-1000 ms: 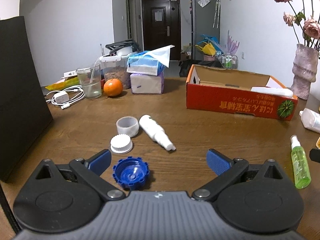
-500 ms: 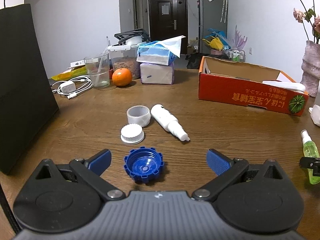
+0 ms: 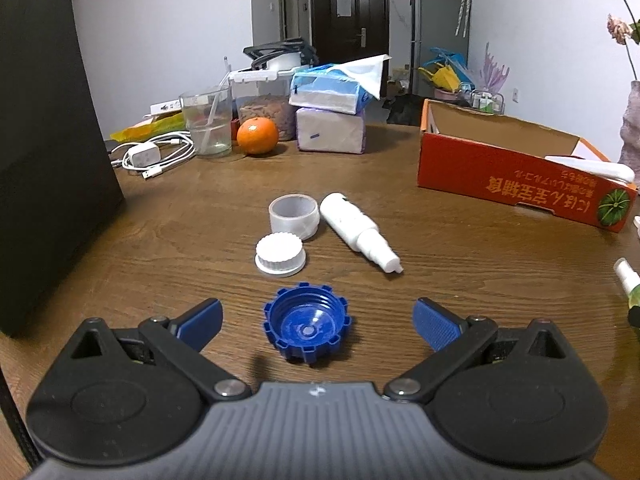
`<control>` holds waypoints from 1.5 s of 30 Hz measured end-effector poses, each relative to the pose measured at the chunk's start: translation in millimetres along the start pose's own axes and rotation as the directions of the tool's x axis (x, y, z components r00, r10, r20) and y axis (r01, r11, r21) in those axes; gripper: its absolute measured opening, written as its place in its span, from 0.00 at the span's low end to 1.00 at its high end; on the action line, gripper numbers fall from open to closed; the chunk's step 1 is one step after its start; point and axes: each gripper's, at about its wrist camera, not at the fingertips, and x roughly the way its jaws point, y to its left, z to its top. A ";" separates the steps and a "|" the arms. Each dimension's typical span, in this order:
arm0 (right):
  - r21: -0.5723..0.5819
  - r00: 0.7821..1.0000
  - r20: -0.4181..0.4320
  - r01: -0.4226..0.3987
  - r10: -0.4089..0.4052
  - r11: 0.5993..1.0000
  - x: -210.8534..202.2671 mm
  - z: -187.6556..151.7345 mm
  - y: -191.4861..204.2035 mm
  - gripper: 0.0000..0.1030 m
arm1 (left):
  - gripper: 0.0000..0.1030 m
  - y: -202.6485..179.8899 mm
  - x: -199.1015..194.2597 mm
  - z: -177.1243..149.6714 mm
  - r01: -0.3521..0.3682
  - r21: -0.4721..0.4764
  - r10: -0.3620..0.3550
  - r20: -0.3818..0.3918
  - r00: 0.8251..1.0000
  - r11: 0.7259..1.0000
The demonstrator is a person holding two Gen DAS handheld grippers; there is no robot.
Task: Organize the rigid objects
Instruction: 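Grasp the blue cap with the left tool while the right tool grasps the green spray bottle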
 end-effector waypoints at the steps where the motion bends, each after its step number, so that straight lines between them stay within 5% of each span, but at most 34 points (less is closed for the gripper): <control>1: 0.009 1.000 0.008 -0.008 0.008 1.000 -0.3 -0.8 -1.7 0.29 | 1.00 1.6 2.2 -0.1 -0.004 -0.004 0.004 -0.004 1.000 1.000; 16: 0.055 0.993 0.116 -0.033 0.027 0.998 -15.5 -1.6 -9.8 0.29 | 0.99 11.2 26.1 -2.7 -0.038 -0.025 0.037 -0.046 0.998 0.999; 24: 0.050 0.989 0.141 -0.045 0.037 0.998 -19.6 -1.8 -8.9 0.29 | 0.62 7.3 31.6 -5.3 0.012 -0.010 -0.013 -0.067 0.998 1.000; 28: 0.050 0.988 0.147 -0.048 0.040 0.998 -20.4 -1.9 -8.8 0.29 | 0.53 7.1 30.8 -5.9 0.028 -0.012 -0.029 -0.060 0.998 1.000; 45: 0.044 0.984 0.171 -0.047 0.038 0.998 -25.7 -1.2 -7.7 0.29 | 0.53 3.4 12.0 -1.6 0.032 -0.004 -0.032 0.007 0.999 0.999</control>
